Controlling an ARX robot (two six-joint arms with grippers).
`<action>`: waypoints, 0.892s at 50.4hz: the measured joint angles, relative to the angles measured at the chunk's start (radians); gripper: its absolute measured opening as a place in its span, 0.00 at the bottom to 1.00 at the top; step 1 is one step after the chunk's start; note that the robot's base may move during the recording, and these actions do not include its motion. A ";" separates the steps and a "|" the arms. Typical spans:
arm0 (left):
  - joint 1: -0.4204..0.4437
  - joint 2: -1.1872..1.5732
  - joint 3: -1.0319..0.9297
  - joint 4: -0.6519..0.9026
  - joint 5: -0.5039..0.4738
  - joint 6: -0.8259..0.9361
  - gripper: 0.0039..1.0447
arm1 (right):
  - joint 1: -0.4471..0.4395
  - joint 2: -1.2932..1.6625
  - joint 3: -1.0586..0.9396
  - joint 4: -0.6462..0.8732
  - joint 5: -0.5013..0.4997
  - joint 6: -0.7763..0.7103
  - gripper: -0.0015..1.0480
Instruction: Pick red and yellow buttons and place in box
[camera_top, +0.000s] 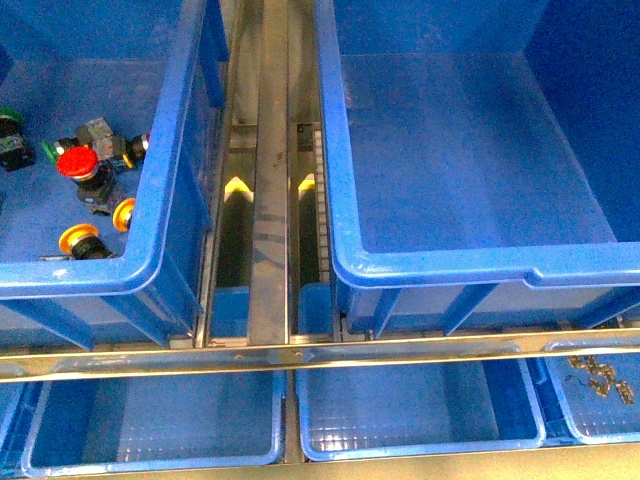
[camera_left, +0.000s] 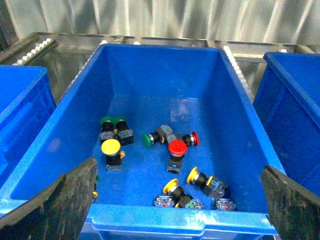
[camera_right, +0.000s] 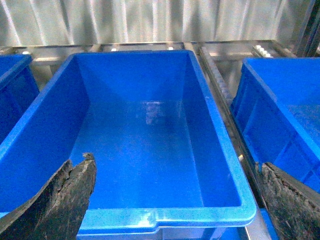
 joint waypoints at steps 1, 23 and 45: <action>0.000 0.000 0.000 0.000 0.000 0.000 0.93 | 0.000 0.000 0.000 0.000 0.000 0.000 0.94; 0.000 0.000 0.000 0.000 0.000 0.000 0.93 | 0.000 0.000 0.000 0.000 0.000 0.000 0.94; 0.000 0.000 0.000 0.000 0.000 0.000 0.93 | 0.000 0.000 0.000 0.000 0.000 0.000 0.94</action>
